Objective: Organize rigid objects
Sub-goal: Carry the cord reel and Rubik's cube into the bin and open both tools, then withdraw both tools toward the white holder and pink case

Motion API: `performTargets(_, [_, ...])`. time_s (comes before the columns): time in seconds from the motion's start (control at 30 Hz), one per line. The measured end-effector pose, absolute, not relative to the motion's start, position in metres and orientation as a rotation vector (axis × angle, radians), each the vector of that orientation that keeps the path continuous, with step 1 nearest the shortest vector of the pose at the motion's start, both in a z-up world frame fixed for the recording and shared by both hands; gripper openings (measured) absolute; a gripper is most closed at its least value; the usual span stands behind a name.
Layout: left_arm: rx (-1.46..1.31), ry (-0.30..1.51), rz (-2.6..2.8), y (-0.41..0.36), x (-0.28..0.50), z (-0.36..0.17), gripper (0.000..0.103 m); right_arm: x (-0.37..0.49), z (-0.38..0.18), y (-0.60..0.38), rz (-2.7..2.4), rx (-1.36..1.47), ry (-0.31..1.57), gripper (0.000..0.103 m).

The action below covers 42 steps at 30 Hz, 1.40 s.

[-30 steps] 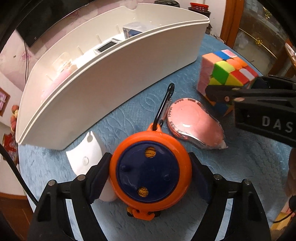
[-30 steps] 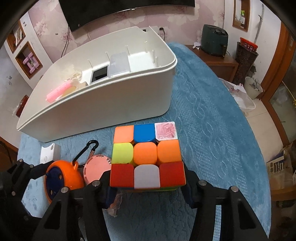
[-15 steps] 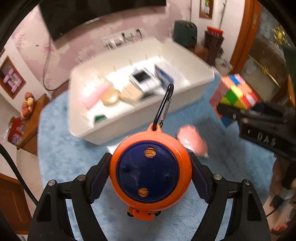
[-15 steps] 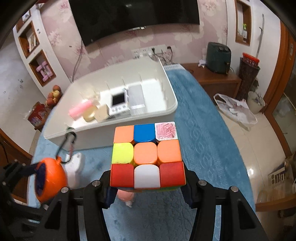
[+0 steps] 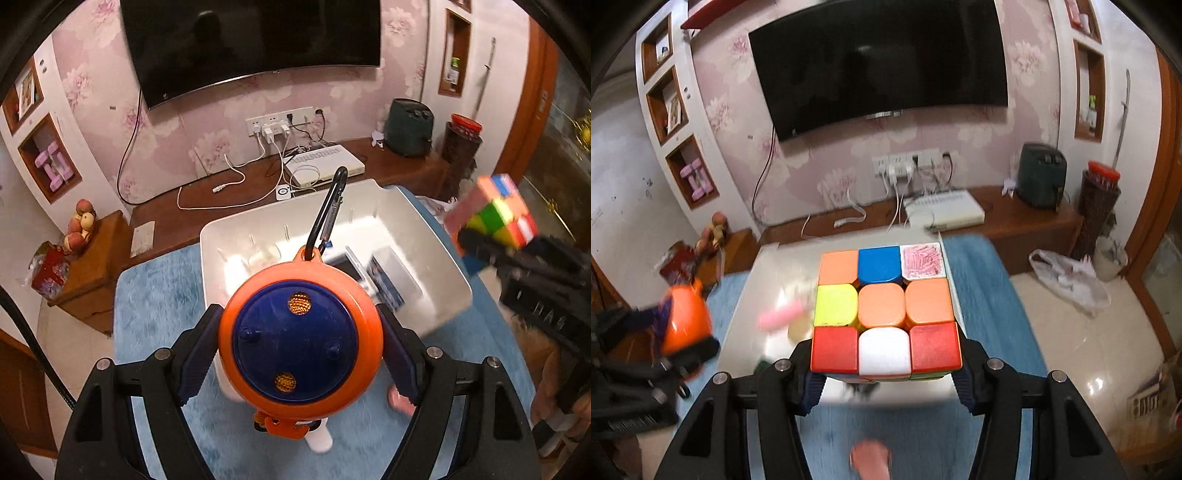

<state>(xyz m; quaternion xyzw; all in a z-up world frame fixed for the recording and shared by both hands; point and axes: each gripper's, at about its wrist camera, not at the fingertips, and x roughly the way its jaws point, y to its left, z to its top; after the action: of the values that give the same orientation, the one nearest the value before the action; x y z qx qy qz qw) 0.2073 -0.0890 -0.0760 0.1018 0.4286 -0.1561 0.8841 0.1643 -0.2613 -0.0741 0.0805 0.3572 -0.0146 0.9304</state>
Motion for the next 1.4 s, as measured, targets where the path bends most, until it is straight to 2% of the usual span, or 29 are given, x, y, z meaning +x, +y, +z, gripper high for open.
performTargets(0.23, [0.213,0.956,-0.291,-0.101,0.249,-0.106,0.082,0.238,-0.073,-0.259,-0.07,0.149,0.738,0.057])
performTargets(0.53, [0.248,1.084,-0.235,-0.111,0.285,-0.177,0.082,0.304,-0.157,-0.263,-0.112,0.145,0.958,0.057])
performTargets(0.8, [0.258,1.152,-0.237,-0.117,0.293,-0.201,0.083,0.319,-0.199,-0.259,-0.141,0.134,1.111,0.058])
performTargets(0.97, [0.242,1.212,-0.24,-0.117,0.294,-0.211,0.083,0.317,-0.197,-0.248,-0.137,0.063,1.107,0.059])
performTargets(1.07, [0.202,1.247,-0.237,-0.112,0.294,-0.213,0.083,0.309,-0.185,-0.249,-0.13,0.068,1.06,0.07])
performTargets(1.2, [0.151,1.171,-0.244,-0.105,0.288,-0.192,0.092,0.297,-0.165,-0.251,-0.097,0.091,1.001,0.072])
performTargets(1.33, [0.144,1.119,-0.246,-0.106,0.278,-0.166,0.095,0.28,-0.144,-0.252,-0.077,0.11,0.949,0.072])
performTargets(1.37, [0.15,1.109,-0.246,-0.107,0.274,-0.16,0.102,0.274,-0.137,-0.253,-0.071,0.114,0.935,0.072])
performTargets(1.4, [0.152,1.098,-0.247,-0.107,0.27,-0.155,0.102,0.27,-0.133,-0.253,-0.068,0.116,0.927,0.072])
